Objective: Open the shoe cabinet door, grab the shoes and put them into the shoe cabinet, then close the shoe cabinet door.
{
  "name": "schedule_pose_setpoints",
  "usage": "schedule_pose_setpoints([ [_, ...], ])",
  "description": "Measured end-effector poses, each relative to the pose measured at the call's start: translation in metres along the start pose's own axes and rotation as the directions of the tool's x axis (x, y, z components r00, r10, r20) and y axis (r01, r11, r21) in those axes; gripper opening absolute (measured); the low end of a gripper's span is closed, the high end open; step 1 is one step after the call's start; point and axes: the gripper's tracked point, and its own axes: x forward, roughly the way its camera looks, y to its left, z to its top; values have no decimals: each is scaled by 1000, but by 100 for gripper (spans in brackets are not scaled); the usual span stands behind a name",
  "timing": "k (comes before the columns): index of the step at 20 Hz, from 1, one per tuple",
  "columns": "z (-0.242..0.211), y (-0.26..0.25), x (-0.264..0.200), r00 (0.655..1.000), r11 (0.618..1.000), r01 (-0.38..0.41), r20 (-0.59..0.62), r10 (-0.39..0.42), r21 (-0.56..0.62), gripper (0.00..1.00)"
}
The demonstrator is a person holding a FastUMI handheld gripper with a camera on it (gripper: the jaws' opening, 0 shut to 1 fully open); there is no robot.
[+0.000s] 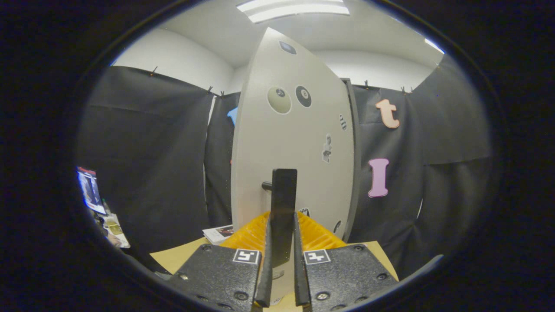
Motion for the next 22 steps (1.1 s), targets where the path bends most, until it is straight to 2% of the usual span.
schedule_pose_setpoints([
  [8,0,-30,-12,994,995,102,31,-103,13,15],
  [16,-1,-81,-24,952,952,300,41,-303,59,4],
  [17,-2,-85,-25,954,954,292,46,-296,70,4],
  [20,-2,-80,-25,981,961,175,44,-188,212,4],
  [22,-2,-86,-27,980,962,181,43,-193,202,4],
])
